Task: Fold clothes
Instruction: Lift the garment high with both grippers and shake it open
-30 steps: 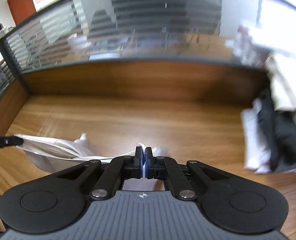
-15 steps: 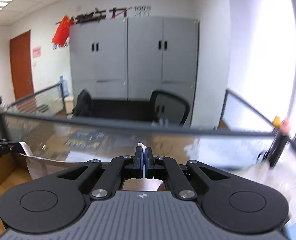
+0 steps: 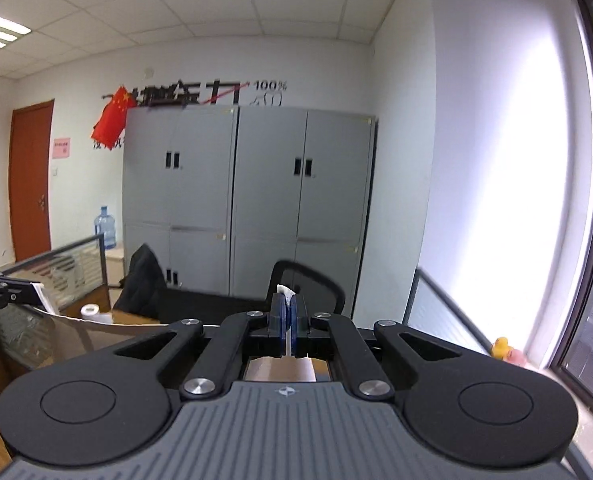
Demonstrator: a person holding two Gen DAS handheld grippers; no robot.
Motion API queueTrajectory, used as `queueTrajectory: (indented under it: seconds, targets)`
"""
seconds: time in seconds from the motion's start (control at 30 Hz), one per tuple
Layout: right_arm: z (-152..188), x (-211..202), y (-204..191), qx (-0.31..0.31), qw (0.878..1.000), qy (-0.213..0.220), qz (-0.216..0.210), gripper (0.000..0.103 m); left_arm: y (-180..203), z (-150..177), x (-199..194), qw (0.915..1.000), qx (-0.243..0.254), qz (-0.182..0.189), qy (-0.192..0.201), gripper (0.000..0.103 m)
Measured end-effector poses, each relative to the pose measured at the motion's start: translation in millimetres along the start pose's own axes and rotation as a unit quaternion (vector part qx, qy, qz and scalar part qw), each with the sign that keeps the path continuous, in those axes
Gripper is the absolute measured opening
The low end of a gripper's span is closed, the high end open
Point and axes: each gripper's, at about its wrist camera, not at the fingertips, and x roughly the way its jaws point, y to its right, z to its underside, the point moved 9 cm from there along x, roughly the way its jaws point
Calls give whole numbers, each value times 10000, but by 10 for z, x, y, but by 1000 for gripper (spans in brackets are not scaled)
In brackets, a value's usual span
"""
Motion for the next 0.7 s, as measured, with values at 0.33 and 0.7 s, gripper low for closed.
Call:
queueTrajectory:
  seconds: [0.33,0.7]
  targets:
    - [1657,26,-275,372,9898,-1335,-328,2,5,1513,237,9898,-369,230,-1358,3]
    - [3779,-325,-803,842,9465,-3069,-528,2,201,3231,58,9605,-692,277,-2682,3]
